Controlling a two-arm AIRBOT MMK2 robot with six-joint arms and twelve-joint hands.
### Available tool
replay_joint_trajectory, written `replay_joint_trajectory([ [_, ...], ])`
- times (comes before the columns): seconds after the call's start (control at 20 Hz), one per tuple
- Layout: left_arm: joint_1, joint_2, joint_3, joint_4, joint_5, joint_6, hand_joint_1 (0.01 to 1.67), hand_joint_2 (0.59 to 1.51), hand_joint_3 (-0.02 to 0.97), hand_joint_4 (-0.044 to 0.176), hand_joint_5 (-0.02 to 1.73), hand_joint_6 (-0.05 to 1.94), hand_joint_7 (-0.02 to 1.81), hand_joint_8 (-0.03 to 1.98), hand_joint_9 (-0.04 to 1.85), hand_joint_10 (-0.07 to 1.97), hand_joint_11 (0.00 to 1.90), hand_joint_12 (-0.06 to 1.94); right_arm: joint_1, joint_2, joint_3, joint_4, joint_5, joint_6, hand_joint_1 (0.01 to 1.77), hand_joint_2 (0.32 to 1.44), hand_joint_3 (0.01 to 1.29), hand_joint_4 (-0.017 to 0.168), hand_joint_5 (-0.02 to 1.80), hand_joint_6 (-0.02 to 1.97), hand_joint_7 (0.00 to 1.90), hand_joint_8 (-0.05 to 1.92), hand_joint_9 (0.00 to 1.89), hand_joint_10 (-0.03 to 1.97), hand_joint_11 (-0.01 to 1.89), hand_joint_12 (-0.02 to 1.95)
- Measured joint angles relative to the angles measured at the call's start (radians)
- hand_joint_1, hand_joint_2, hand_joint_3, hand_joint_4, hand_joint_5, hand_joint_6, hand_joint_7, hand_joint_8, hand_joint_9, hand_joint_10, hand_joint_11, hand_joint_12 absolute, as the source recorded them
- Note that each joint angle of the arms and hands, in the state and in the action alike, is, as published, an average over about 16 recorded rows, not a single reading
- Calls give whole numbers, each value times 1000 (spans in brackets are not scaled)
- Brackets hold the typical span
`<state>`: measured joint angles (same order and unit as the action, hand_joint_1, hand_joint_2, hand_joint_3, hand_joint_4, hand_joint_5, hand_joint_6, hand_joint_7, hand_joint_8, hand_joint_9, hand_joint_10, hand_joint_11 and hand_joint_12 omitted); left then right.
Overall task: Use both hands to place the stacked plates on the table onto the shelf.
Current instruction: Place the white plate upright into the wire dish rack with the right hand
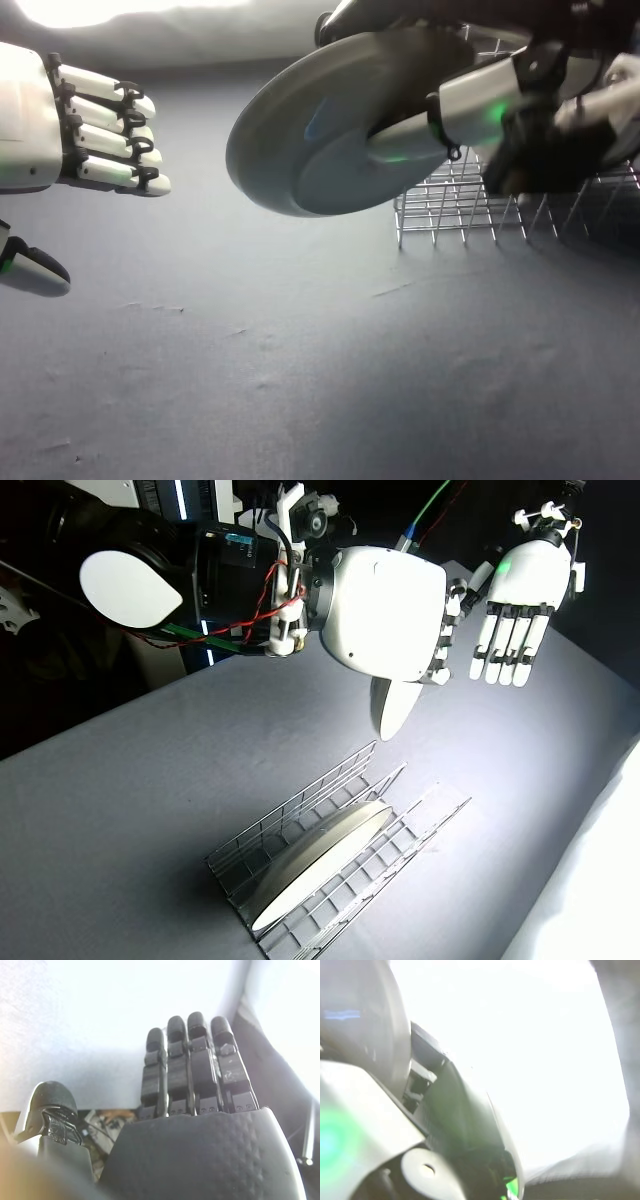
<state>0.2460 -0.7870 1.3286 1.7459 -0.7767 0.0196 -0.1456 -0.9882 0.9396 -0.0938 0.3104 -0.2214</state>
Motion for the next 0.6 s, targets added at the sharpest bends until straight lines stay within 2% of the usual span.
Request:
replay_joint_trajectory([
  [0.3,8,-3,1,0,-1,0,21,1156,0,6,317,9,380,13,373,10,166,275,25,50,-11,101,-55,6,1398,992,14,-7,872,1052,1021,860,995,1119,799,1330],
  [0.6,8,-10,10,0,-8,3,21,1156,0,6,323,9,391,13,378,10,168,282,24,93,-2,132,-74,7,1404,994,14,-8,859,1073,1013,879,986,1125,797,1330],
])
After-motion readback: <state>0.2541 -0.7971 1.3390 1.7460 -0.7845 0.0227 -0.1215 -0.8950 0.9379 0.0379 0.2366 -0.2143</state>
